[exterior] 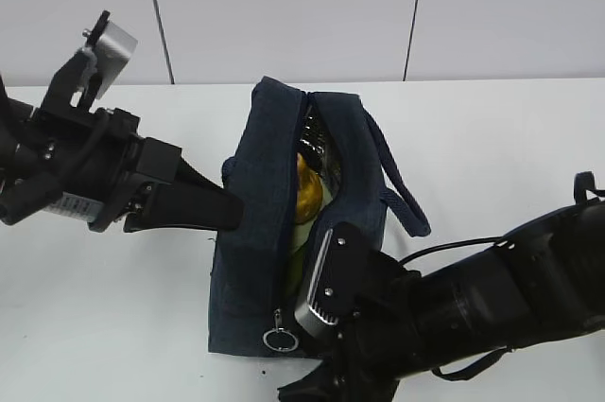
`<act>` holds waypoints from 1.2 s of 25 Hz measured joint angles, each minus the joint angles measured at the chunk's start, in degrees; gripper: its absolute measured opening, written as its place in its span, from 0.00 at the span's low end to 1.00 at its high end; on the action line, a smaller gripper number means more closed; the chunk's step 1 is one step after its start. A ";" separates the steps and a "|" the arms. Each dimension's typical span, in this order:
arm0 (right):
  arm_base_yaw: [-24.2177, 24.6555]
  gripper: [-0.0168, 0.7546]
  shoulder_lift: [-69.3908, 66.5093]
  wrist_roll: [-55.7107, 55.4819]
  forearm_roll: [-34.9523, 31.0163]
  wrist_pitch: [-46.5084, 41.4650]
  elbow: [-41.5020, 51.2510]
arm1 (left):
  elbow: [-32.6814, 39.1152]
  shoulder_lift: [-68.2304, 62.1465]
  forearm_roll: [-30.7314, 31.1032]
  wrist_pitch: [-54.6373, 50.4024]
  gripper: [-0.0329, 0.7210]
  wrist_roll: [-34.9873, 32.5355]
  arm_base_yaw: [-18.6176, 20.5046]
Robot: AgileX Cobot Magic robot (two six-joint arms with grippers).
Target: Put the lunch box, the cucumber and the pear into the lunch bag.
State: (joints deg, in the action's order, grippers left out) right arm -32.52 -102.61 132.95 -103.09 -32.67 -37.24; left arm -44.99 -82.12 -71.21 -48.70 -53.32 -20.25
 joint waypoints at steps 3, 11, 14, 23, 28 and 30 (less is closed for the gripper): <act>0.00 0.62 0.00 0.00 0.00 0.22 -0.92 | 0.00 0.00 -0.11 0.00 0.03 0.00 0.00; 0.00 0.55 0.00 0.00 0.00 -1.15 -1.28 | 0.00 0.00 -0.17 0.00 0.03 0.00 0.00; 0.00 0.47 0.00 0.00 0.00 -1.39 -1.42 | 0.00 0.00 -0.17 0.00 0.03 -0.09 0.00; 0.00 0.34 -3.19 0.00 0.00 -4.09 -3.82 | 0.00 0.00 -0.17 0.00 0.03 -0.09 0.00; 0.00 0.16 -3.33 0.00 0.00 -4.09 -3.95 | 0.00 0.00 -0.17 0.00 0.03 -0.09 0.00; 0.00 0.07 -3.33 -0.26 0.00 -4.09 -3.95 | 0.00 0.00 -0.17 0.00 0.03 -0.09 0.00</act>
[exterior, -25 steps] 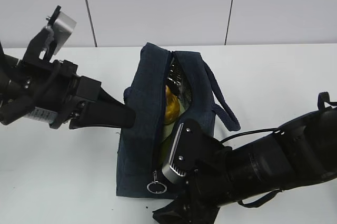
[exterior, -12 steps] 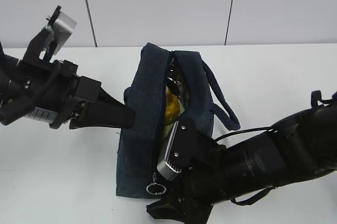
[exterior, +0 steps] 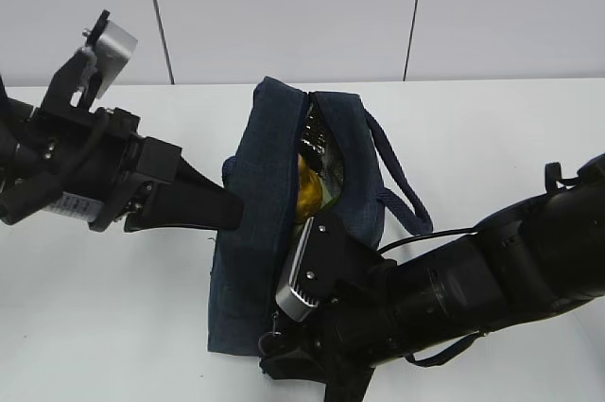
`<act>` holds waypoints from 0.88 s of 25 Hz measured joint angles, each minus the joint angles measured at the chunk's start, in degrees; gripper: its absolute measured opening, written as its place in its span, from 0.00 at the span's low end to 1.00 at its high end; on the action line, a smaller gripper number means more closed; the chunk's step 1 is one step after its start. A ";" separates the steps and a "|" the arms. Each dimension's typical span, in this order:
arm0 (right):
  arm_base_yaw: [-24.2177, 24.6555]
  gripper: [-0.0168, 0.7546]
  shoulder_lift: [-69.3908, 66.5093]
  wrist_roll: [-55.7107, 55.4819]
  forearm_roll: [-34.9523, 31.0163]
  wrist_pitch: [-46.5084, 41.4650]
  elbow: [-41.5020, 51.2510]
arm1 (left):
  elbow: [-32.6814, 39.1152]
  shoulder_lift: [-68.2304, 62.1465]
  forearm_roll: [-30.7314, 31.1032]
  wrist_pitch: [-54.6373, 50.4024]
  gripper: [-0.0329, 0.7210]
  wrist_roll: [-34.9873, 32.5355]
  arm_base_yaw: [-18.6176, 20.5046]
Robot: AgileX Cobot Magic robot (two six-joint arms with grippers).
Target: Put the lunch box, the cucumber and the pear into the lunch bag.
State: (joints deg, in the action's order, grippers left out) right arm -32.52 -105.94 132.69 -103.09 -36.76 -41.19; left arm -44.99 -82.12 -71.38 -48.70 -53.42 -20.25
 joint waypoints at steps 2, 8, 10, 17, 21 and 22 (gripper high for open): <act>0.00 0.03 0.00 -1.05 0.00 -0.08 0.00 | 0.00 0.00 0.00 0.00 0.03 0.00 0.00; 0.00 0.03 0.00 -6.18 1.86 -0.22 0.00 | 0.00 0.00 0.00 0.00 0.03 0.00 0.00; 0.00 0.03 1.07 -7.10 2.66 -0.22 0.30 | 0.00 0.00 0.00 0.00 0.03 0.00 0.00; 0.00 0.03 8.06 -9.15 3.91 -0.10 3.39 | 0.00 0.00 -0.06 0.00 0.03 0.00 0.00; 0.00 0.03 11.57 -10.73 4.83 -0.01 4.40 | 0.00 0.00 -0.06 0.00 0.03 0.00 0.00; 0.00 0.03 12.46 -11.03 4.93 -0.01 4.53 | 0.00 0.00 -0.06 0.00 0.03 0.00 0.00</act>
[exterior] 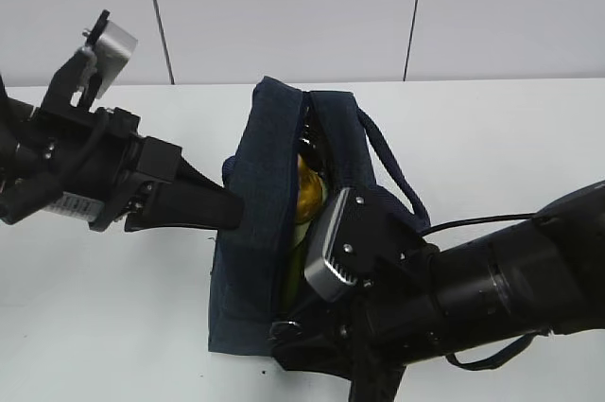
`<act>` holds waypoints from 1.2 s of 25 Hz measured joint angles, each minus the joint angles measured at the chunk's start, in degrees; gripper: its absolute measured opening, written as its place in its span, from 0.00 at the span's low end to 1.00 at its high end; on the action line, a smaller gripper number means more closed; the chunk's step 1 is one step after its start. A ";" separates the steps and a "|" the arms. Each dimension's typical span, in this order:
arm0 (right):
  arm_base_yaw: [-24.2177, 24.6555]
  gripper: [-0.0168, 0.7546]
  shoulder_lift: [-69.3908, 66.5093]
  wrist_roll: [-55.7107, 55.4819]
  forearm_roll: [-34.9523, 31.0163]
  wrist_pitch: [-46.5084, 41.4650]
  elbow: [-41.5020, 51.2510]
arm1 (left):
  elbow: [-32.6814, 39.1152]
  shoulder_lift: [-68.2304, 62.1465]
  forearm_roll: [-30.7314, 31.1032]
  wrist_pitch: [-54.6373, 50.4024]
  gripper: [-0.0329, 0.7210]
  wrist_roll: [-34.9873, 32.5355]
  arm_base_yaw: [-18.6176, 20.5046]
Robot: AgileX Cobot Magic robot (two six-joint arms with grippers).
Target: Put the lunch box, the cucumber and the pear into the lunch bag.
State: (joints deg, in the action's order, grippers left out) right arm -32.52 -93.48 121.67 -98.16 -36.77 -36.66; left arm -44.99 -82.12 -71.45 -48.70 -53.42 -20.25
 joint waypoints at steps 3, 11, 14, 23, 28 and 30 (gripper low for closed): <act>0.00 0.03 2.27 -0.32 0.12 0.44 0.45 | 0.00 0.00 -0.12 0.00 0.03 0.00 0.00; 0.00 0.03 8.18 -0.66 0.55 2.39 0.66 | 0.00 0.00 -0.12 0.00 0.03 0.00 0.00; 0.00 0.03 10.04 -0.76 0.25 3.25 0.66 | 0.00 0.00 -0.12 -0.12 0.03 0.00 0.00; 0.00 0.03 12.23 -0.76 -3.20 5.60 0.66 | 0.00 0.00 0.68 -2.69 0.07 -0.88 0.00; 0.00 0.03 12.23 -0.76 -3.25 5.79 0.17 | -0.07 0.00 0.80 -5.33 0.39 -2.43 0.00; 0.00 0.03 12.27 -0.76 -3.41 5.79 -0.29 | -0.07 0.00 1.43 -6.10 0.53 -2.61 0.00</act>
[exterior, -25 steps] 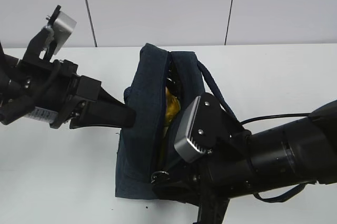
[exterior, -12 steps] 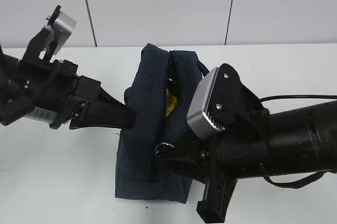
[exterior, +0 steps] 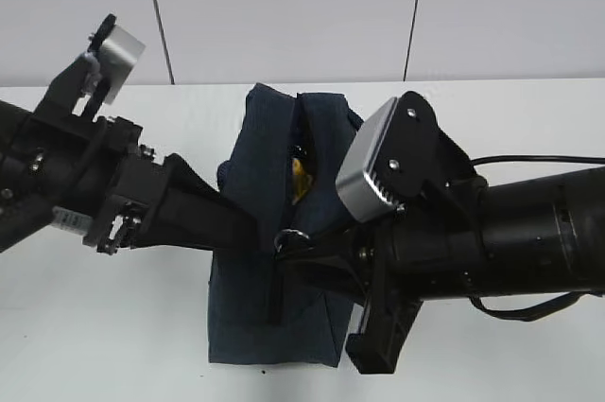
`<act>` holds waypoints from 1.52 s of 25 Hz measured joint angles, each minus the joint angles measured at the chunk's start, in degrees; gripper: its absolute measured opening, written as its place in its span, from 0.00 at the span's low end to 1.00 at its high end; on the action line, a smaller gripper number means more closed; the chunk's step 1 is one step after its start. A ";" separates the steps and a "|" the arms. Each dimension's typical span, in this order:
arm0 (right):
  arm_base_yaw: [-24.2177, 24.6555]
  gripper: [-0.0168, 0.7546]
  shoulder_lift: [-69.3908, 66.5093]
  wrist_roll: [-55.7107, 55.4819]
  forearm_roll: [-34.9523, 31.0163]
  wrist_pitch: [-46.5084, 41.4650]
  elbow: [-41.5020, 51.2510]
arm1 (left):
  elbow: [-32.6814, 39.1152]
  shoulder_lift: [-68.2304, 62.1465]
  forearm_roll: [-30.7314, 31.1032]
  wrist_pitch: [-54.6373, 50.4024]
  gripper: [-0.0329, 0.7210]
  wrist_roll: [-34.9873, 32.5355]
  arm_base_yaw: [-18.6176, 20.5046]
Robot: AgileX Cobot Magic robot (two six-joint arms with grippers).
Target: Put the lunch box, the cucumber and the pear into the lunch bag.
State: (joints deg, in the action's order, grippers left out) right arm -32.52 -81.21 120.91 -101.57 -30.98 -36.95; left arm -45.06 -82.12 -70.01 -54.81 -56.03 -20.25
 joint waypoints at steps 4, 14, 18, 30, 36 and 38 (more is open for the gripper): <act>0.00 0.03 0.23 0.00 -0.06 0.14 -1.22 | 0.00 0.00 1.61 -0.39 0.64 -0.01 0.00; 0.00 0.03 2.61 -0.12 -0.06 0.58 -3.49 | 0.00 0.00 3.14 3.00 0.40 -0.18 0.00; 0.00 0.03 2.61 -0.12 -0.06 1.70 -3.93 | 0.00 -0.02 3.18 4.90 0.26 -0.41 0.00; 0.00 0.03 2.61 -0.35 -0.06 2.80 -5.46 | 0.00 -1.74 3.06 4.95 0.15 -0.88 0.00; 0.00 0.03 2.61 -0.38 -0.06 2.80 -5.46 | 0.00 -1.74 3.11 2.65 0.37 -2.67 0.00; 0.00 0.03 2.50 -0.38 -0.20 2.80 -5.46 | 0.00 -1.74 3.11 2.20 0.50 -2.86 0.00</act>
State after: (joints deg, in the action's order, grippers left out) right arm -32.52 -78.71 120.53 -101.77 -28.18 -42.41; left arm -45.06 -83.86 -66.90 -52.60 -58.89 -20.25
